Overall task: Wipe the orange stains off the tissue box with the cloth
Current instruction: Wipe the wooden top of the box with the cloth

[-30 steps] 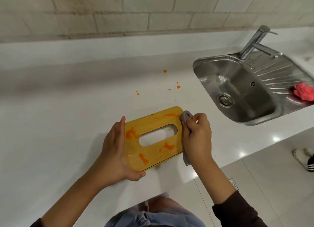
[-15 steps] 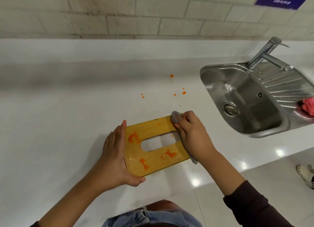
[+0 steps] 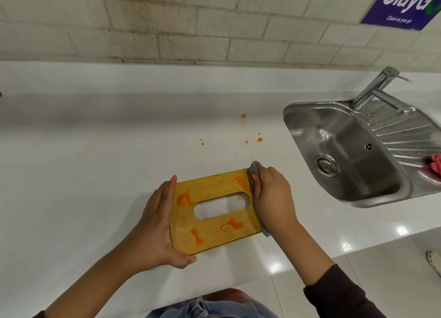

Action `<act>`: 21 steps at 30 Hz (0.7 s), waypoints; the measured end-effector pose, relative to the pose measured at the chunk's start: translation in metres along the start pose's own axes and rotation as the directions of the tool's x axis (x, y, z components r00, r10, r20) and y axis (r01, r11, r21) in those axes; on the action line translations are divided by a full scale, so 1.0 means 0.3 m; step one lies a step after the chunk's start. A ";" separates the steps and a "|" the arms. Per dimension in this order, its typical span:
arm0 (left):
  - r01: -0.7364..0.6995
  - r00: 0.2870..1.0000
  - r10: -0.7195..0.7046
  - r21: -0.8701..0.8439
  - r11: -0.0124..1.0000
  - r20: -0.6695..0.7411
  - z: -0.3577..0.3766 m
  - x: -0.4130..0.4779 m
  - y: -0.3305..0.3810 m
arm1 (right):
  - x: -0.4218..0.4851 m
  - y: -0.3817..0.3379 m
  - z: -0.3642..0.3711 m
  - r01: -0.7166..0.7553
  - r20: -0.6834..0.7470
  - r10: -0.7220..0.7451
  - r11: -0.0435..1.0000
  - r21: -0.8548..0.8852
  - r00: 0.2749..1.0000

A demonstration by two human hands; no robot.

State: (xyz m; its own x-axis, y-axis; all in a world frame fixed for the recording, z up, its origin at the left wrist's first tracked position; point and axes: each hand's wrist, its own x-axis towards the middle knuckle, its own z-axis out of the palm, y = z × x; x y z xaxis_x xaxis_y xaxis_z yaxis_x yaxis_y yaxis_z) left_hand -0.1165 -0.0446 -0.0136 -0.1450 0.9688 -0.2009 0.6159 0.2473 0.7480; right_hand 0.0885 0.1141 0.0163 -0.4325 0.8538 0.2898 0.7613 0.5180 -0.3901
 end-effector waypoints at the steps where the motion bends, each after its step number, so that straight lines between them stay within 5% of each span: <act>1: 0.004 1.000 -0.004 0.002 1.000 0.000 0.000 0.000 0.000 | 0.011 -0.007 0.002 0.022 0.006 -0.022 1.000 -0.004 1.000; 9: 0.006 1.000 -0.006 0.000 1.000 0.014 -0.001 -0.003 0.002 | 0.026 -0.057 0.010 0.183 0.110 -0.182 0.983 0.005 0.977; 21: 0.012 1.000 -0.012 -0.032 0.999 0.021 -0.011 -0.014 0.026 | 0.092 -0.085 0.018 0.399 0.289 -0.443 0.895 0.201 0.848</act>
State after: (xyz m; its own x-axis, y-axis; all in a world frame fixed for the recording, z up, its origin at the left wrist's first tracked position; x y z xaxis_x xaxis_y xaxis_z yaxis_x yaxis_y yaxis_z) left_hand -0.1136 -0.0467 -0.0048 -0.1360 0.9653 -0.2229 0.5890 0.2597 0.7653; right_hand 0.0545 0.1247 0.0296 -0.8442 0.5098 0.1658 0.4116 0.8145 -0.4089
